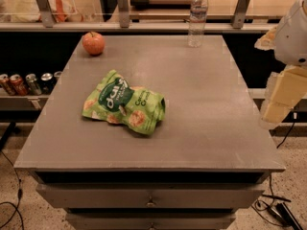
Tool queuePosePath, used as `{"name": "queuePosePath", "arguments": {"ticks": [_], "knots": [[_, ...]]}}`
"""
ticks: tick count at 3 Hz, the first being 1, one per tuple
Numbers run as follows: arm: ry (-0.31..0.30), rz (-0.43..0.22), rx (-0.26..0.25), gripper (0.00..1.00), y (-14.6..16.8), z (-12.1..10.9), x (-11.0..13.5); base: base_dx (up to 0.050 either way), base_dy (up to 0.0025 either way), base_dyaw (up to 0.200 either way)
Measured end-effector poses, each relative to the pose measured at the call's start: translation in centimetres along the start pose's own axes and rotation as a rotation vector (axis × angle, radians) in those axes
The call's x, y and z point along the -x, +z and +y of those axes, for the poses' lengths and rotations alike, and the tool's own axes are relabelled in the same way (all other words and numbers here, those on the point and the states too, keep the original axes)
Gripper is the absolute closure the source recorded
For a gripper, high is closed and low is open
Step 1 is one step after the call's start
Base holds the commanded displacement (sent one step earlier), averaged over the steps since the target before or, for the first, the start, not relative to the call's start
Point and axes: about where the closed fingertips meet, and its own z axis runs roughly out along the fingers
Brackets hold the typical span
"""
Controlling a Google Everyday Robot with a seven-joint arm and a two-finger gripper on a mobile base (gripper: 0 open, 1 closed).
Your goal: Move green rice chip bag near water bottle
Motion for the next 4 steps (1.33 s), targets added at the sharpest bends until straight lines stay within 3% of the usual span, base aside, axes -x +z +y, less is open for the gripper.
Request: {"name": "queuePosePath", "arguments": {"ticks": [1,2,3,4], "knots": [[0.0,0.0,0.0,0.0,0.0,0.0,0.0,0.0,-0.00001,-0.1],[0.0,0.0,0.0,0.0,0.0,0.0,0.0,0.0,0.0,0.0],[0.001,-0.079,0.02,0.0,0.1,-0.3,1.2,0.0,0.0,0.0],[-0.052,-0.24,0.093,0.0,1.4,-0.4,5.8,0.0,0.0,0.0]]}}
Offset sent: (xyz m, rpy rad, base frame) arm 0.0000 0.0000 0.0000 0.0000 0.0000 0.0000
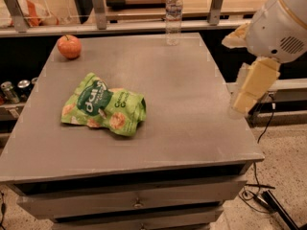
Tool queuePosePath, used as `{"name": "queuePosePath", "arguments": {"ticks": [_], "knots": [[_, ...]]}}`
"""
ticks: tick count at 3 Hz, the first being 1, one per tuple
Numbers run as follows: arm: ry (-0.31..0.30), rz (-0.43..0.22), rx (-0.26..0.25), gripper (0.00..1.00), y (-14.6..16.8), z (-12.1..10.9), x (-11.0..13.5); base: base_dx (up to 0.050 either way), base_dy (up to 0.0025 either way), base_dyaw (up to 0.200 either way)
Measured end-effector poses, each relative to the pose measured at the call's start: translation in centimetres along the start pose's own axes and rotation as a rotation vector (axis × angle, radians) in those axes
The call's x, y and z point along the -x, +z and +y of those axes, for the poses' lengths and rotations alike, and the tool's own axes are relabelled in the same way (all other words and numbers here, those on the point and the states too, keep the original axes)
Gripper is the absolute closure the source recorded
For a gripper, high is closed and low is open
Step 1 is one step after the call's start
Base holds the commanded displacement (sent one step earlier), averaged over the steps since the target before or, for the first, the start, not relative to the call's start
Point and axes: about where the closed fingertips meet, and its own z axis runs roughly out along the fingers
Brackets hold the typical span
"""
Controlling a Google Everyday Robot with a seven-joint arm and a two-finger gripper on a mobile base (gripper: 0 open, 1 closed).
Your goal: Move green rice chip bag near water bottle
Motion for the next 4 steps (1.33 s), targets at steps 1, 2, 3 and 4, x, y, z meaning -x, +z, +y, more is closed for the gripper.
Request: {"name": "queuePosePath", "arguments": {"ticks": [1,2,3,4], "knots": [[-0.035,-0.127,0.067,0.0,2.3,0.0,3.7,0.0,0.0,0.0],[-0.02,-0.27,0.112,0.0,4.6,1.0,6.9,0.0,0.0,0.0],[-0.001,-0.358,0.135,0.0,6.0,1.5,8.6,0.0,0.0,0.0],[0.035,-0.437,0.149,0.0,7.4,2.2,10.7,0.0,0.0,0.0]]}}
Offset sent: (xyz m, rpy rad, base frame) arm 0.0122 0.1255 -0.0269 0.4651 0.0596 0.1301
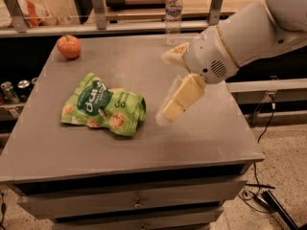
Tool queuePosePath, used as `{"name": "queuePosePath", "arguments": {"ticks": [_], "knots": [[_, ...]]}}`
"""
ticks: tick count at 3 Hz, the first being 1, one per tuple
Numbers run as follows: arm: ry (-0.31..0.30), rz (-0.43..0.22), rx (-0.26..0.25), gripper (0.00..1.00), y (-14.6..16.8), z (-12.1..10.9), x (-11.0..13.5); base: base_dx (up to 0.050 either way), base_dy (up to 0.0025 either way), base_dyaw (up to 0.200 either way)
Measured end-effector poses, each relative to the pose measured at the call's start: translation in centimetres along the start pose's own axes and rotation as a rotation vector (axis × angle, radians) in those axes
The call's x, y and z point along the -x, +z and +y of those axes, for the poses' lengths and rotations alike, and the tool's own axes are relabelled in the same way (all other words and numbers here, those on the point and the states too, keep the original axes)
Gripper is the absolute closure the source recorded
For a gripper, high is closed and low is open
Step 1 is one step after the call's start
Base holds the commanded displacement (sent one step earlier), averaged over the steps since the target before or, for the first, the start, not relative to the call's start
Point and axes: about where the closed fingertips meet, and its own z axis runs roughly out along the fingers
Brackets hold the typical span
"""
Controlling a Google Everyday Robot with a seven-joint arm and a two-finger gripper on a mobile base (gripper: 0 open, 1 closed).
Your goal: Move green rice chip bag near water bottle
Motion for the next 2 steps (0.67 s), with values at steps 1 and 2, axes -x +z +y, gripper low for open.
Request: {"name": "queuePosePath", "arguments": {"ticks": [1,2], "knots": [[0.0,0.0,-0.001,0.0,0.0,0.0,0.0,0.0,0.0,0.0],[0.004,-0.027,-0.016,0.0,1.9,-0.8,-0.3,0.0,0.0,0.0]]}}
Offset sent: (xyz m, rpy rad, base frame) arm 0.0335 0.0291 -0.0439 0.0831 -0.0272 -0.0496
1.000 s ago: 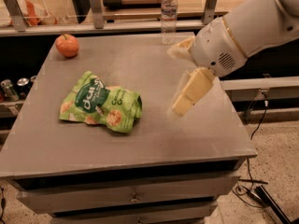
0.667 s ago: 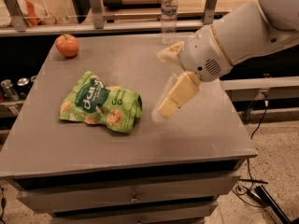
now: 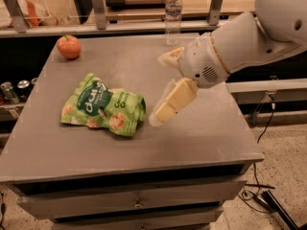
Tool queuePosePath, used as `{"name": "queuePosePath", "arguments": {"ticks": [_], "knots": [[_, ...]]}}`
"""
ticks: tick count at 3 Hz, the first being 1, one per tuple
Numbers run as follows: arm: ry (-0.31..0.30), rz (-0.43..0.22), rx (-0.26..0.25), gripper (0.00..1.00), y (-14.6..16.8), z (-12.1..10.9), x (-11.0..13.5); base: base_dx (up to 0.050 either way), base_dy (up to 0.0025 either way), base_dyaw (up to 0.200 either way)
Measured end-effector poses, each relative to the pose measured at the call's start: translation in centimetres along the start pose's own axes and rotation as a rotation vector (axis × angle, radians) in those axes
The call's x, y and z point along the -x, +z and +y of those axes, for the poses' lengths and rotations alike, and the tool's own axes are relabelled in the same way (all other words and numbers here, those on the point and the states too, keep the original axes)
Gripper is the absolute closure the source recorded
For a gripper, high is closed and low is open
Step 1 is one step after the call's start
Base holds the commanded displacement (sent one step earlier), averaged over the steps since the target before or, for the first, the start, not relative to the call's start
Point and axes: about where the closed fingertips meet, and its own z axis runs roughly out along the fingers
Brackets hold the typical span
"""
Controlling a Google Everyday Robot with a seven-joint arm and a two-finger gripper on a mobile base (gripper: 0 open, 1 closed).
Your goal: Move green rice chip bag near water bottle
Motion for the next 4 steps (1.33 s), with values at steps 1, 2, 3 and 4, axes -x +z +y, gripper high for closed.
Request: {"name": "queuePosePath", "arguments": {"ticks": [1,2,3,4], "knots": [[0.027,-0.034,-0.019,0.0,3.3,-1.4,-0.5,0.0,0.0,0.0],[0.062,-0.058,-0.041,0.0,6.0,-2.4,-0.9,0.0,0.0,0.0],[0.088,-0.071,-0.056,0.0,8.0,-2.9,-1.1,0.0,0.0,0.0],[0.114,-0.095,-0.053,0.0,9.6,-3.1,-1.4,0.0,0.0,0.0]]}}
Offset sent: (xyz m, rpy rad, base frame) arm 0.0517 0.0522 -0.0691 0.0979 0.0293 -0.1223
